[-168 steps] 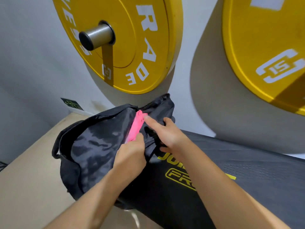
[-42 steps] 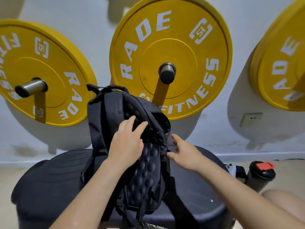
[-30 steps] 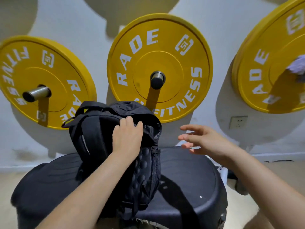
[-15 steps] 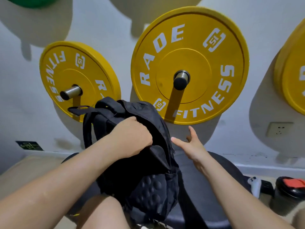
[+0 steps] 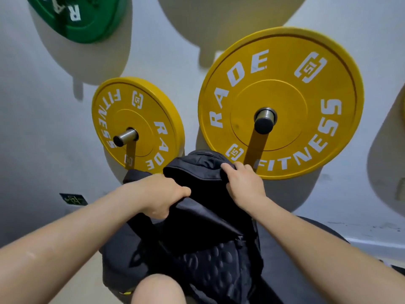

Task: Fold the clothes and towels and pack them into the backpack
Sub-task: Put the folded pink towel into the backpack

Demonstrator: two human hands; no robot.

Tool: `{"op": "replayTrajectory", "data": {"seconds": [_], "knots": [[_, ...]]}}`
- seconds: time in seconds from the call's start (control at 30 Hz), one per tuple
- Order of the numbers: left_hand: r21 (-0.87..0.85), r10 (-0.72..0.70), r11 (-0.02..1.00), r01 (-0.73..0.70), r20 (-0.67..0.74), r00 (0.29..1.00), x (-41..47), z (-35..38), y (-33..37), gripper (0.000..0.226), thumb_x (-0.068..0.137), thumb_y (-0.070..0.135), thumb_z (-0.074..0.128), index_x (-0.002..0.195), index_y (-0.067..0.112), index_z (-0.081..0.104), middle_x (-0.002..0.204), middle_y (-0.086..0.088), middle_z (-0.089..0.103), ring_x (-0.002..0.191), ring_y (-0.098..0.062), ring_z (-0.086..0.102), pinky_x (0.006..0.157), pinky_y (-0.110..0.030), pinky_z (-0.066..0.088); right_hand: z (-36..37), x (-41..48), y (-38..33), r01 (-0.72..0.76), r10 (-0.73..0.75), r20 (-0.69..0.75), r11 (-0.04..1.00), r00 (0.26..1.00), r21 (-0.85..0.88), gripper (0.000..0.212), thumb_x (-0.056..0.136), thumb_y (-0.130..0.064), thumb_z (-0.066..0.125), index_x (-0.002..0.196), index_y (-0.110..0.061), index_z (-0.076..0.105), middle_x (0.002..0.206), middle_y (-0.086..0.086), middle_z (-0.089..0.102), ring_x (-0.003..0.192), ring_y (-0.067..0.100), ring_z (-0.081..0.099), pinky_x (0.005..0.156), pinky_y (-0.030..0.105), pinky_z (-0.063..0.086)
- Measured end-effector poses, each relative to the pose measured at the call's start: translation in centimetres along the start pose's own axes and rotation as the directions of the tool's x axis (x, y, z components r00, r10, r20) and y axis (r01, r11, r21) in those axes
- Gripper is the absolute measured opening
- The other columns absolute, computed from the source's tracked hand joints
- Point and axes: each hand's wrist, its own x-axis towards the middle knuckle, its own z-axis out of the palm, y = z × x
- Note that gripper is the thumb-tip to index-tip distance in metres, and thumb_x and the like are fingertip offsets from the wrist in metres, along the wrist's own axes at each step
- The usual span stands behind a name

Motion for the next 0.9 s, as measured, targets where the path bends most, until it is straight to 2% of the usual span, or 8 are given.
{"op": "replayTrajectory", "data": {"seconds": [0.07,0.17,0.3,0.37,0.47,0.6,0.73,0.9], "knots": [[-0.008,0.019,1.0,-0.02,-0.061,0.998,0.0,0.2,0.1,0.032,0.078,0.007,0.047,0.096,0.03,0.034,0.065,0.006,0.035,0.069,-0.024,0.043,0.064,-0.038,0.042,-0.6,1.3,0.8,-0.009,0.013,-0.081,0.999,0.997,0.042,0.044,0.089,-0.01,0.056,0.129,-0.023,0.041,0.121,0.007,0.05,0.107,0.032,0.049,0.061,0.035,0.038],[0.1,0.107,0.991,-0.085,-0.248,0.963,0.5,-1.0,0.9,0.028,0.074,0.006,0.046,0.087,0.029,0.036,0.062,0.004,0.034,0.067,-0.023,0.039,0.063,-0.034,0.033,-1.2,3.4,1.7,-0.132,0.147,-0.029,0.943,0.989,0.305,0.019,0.086,-0.009,0.058,0.102,-0.02,0.053,0.099,0.005,0.061,0.089,0.03,0.056,0.06,0.034,0.041],[0.153,0.126,0.986,-0.067,-0.423,0.897,2.2,-3.7,0.5,0.025,0.07,0.009,0.045,0.085,0.028,0.039,0.069,0.006,0.05,0.082,-0.021,0.056,0.089,-0.036,0.035,-3.2,5.0,1.3,-0.272,0.241,0.157,0.577,0.958,0.771,0.024,0.09,-0.016,0.057,0.066,-0.016,0.054,0.066,0.003,0.054,0.064,0.02,0.049,0.055,0.027,0.037],[0.117,0.063,0.993,0.006,-0.57,0.819,3.6,-4.9,-0.3,0.027,0.068,0.01,0.047,0.084,0.03,0.038,0.076,0.009,0.051,0.088,-0.017,0.055,0.088,-0.036,0.032,-5.3,5.2,1.1,-0.282,0.171,0.236,0.346,0.957,0.895,0.02,0.093,-0.014,0.056,0.074,-0.013,0.063,0.068,0.007,0.059,0.061,0.018,0.053,0.051,0.024,0.04],[-0.044,-0.048,0.999,0.023,-0.723,0.689,6.0,-5.7,-0.4,0.036,0.066,0.012,0.054,0.094,0.033,0.044,0.081,0.012,0.051,0.091,-0.017,0.051,0.086,-0.038,0.031,-8.1,4.6,2.6,-0.284,0.03,0.284,0.203,0.958,0.937,0.018,0.095,-0.01,0.053,0.085,-0.011,0.067,0.068,0.003,0.067,0.058,0.012,0.062,0.049,0.02,0.047],[-0.085,-0.067,0.996,-0.001,-0.79,0.609,11.3,-5.1,3.5,0.043,0.072,0.017,0.061,0.109,0.032,0.044,0.092,0.01,0.055,0.098,-0.018,0.052,0.096,-0.043,0.027,-7.7,2.5,6.2,-0.369,0.048,0.37,0.266,0.928,0.89,0.025,0.093,-0.003,0.049,0.077,-0.014,0.064,0.065,0.0,0.065,0.055,0.008,0.061,0.047,0.016,0.045],[-0.187,-0.189,0.98,0.062,-0.808,0.558,17.6,-4.4,8.6,0.062,0.083,0.017,0.063,0.136,0.028,0.034,0.133,-0.003,0.043,0.132,-0.023,0.033,0.111,-0.054,0.012,-5.6,0.4,10.7,-0.431,0.282,0.336,0.427,0.899,0.795,0.025,0.097,-0.017,0.05,0.12,-0.02,0.059,0.12,0.004,0.064,0.107,0.02,0.061,0.093,0.035,0.049],[-0.291,-0.348,0.936,0.2,-0.658,0.668,22.3,-2.5,10.7,0.06,0.095,0.038,0.051,0.146,0.025,0.024,0.15,-0.011,0.027,0.143,-0.029,0.013,0.113,-0.058,0.001,-5.4,-3.6,16.4,-0.512,0.26,0.455,0.595,0.852,0.619,0.062,0.097,-0.019,0.053,0.151,-0.018,0.025,0.153,0.006,0.034,0.139,0.019,0.034,0.104,0.026,0.034]]}}
